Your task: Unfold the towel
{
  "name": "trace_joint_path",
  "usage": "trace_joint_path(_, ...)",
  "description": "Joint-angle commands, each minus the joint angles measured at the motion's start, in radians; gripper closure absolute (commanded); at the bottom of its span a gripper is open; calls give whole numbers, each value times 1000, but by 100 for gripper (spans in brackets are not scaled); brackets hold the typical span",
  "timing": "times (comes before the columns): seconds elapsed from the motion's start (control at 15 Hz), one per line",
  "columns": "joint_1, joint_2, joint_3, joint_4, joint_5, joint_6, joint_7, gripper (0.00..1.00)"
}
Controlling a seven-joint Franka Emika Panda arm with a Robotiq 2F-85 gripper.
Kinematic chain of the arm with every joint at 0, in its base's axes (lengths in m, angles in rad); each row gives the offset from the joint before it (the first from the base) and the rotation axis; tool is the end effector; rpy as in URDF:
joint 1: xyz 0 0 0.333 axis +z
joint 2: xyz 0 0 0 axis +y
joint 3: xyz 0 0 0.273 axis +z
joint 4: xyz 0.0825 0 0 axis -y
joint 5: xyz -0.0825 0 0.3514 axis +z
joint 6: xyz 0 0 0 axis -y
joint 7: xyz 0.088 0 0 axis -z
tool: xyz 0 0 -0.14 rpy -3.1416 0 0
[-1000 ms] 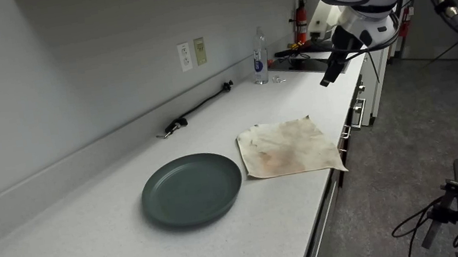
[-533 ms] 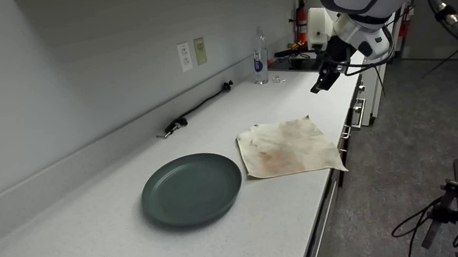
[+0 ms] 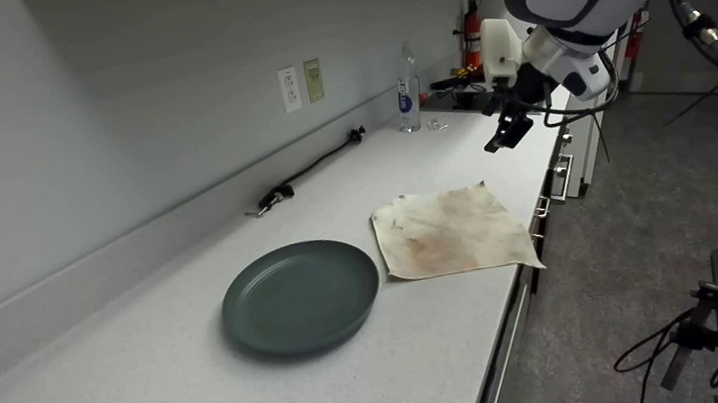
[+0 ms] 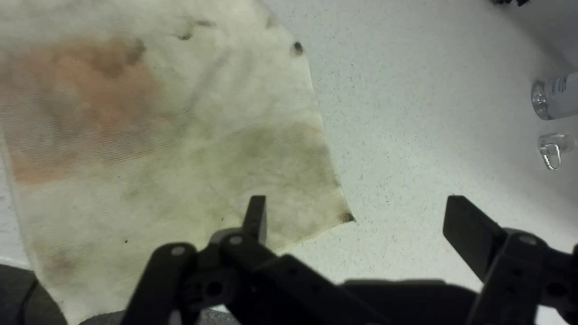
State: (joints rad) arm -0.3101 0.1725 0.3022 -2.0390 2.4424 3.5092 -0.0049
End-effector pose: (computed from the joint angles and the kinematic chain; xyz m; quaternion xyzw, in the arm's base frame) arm 0.4771 -0.0896 0.3028 -0.2620 0.9076 -0.1872 0.2695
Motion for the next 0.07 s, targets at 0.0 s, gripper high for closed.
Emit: trace_joint_path(0.0,0,0,0,0,0,0,0,0)
